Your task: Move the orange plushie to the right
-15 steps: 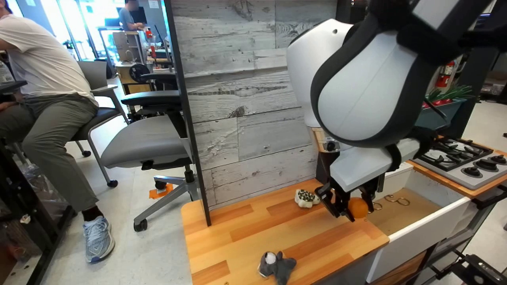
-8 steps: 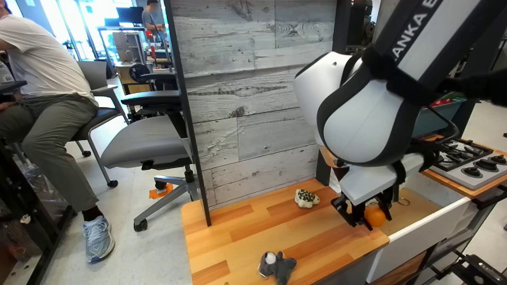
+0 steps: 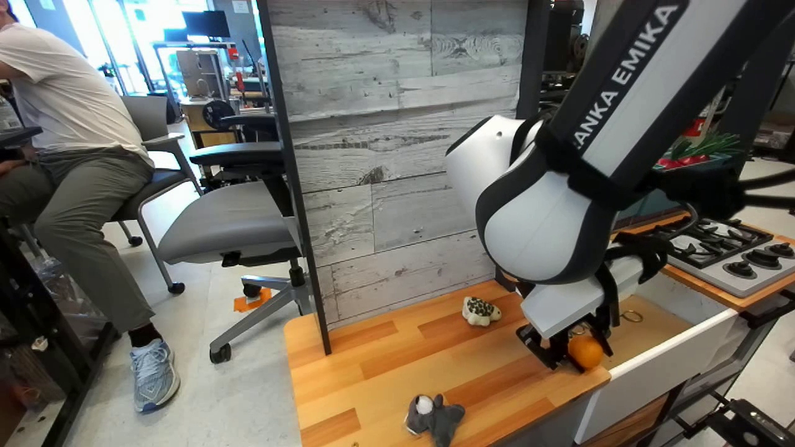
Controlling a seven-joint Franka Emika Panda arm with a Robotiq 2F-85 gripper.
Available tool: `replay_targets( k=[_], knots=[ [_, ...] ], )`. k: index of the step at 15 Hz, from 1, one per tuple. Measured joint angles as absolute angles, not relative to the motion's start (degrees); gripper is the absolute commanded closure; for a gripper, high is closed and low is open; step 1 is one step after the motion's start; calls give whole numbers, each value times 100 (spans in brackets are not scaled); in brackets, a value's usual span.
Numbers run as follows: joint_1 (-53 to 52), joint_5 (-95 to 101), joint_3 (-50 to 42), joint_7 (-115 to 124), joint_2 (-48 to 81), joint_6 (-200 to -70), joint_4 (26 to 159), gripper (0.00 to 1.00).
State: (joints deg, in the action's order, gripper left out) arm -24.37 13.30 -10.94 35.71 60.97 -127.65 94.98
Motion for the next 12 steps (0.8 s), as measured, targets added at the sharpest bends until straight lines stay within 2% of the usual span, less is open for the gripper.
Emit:
replay_targets(
  k=[1, 3, 12],
  knots=[
    [-2438, 1331, -1093, 3571, 6117, -12721, 9460, 76],
    [-2442, 1333, -1091, 3571, 6143, -12655, 9406, 80],
    [-2444, 1338, -920, 3568, 6158, -12887, 9219, 80]
  ],
)
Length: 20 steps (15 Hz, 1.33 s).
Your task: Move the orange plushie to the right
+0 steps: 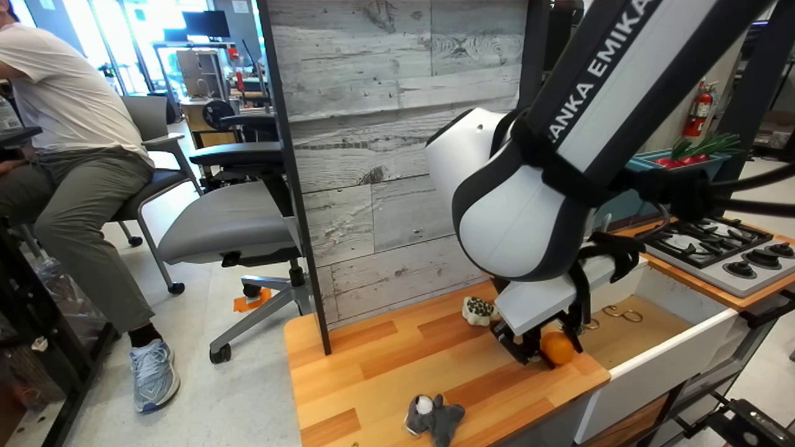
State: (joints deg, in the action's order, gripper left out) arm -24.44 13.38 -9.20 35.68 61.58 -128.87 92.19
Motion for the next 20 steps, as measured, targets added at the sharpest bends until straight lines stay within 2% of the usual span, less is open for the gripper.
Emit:
replay_targets(
  k=[1, 2, 6, 13, 20],
  knots=[
    [-2444, 1338, -919, 3568, 6160, -12893, 9214, 30],
    [-2444, 1338, -919, 3568, 6161, -12893, 9211, 29],
    [-2441, 1353, -967, 3568, 6161, -12887, 9209, 2],
    [-2408, 1208, -768, 3543, 5840, -12594, 9272, 0],
    [-2071, 375, 239, 2858, 4022, -12663, 10259, 0]
  ],
)
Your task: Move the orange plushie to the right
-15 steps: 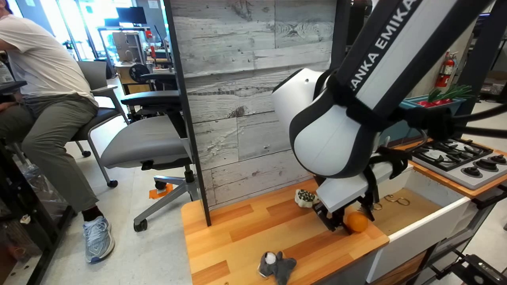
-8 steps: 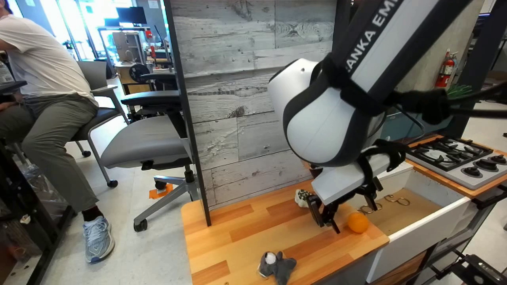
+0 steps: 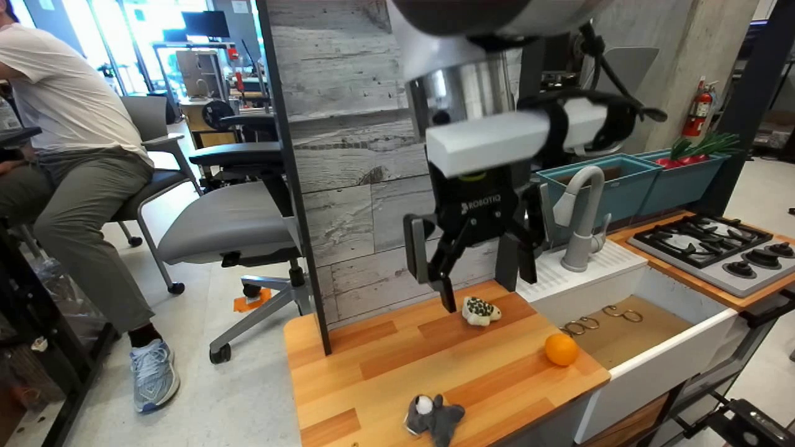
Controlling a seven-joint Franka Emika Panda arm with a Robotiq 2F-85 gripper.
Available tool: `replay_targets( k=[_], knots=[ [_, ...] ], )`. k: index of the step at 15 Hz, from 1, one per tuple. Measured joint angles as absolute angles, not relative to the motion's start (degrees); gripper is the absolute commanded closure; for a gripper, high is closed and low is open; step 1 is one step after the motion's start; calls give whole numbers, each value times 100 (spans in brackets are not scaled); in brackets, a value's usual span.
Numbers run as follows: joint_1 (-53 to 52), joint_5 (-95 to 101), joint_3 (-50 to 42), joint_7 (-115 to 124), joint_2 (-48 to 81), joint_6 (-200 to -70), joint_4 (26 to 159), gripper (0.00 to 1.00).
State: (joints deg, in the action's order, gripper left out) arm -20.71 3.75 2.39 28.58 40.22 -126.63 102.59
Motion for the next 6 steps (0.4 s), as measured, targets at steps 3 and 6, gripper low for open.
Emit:
replay_targets(
  k=[3, 6],
  knots=[
    [-1958, 136, 487, 2575, 3416, -12912, 10751, 0],
    [-1960, 136, 471, 2577, 3469, -12913, 10744, 0]
  ],
)
